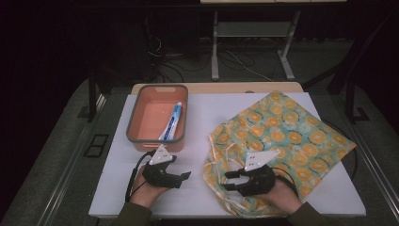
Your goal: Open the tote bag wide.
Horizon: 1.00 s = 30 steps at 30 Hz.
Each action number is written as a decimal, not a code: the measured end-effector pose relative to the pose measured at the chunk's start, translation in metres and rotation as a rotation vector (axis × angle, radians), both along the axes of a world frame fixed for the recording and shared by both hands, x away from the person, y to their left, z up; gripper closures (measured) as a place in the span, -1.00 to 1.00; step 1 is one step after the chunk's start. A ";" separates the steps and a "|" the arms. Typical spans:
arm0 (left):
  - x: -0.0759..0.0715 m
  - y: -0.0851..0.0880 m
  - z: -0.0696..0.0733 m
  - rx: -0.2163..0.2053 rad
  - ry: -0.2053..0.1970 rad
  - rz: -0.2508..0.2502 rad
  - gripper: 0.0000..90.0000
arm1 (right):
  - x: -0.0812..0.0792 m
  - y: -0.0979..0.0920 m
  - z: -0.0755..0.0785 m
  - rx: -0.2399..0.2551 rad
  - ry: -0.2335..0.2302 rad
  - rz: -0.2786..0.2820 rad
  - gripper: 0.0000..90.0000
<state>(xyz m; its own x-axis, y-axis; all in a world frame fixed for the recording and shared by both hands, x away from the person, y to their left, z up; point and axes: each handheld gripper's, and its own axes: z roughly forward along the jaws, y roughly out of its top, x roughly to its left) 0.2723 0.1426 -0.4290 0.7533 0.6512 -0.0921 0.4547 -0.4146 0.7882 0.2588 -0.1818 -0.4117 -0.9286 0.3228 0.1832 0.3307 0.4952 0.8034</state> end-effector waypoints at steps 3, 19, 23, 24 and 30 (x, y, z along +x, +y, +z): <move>0.000 0.000 0.000 0.001 0.000 0.000 -0.59 | 0.017 -0.012 -0.002 -0.046 0.002 -0.071 0.18; 0.002 0.007 -0.008 0.002 0.001 -0.042 -0.97 | 0.057 0.002 -0.033 -0.123 0.087 -0.087 0.76; 0.004 0.011 -0.011 0.009 0.015 -0.050 -1.00 | 0.056 0.000 -0.026 -0.107 0.055 -0.086 0.97; 0.004 0.012 -0.011 0.006 0.016 -0.045 -1.00 | 0.056 0.000 -0.026 -0.107 0.055 -0.086 0.97; 0.004 0.008 -0.012 0.009 0.019 -0.051 -1.00 | 0.062 -0.020 0.003 -0.035 -0.018 -0.155 0.97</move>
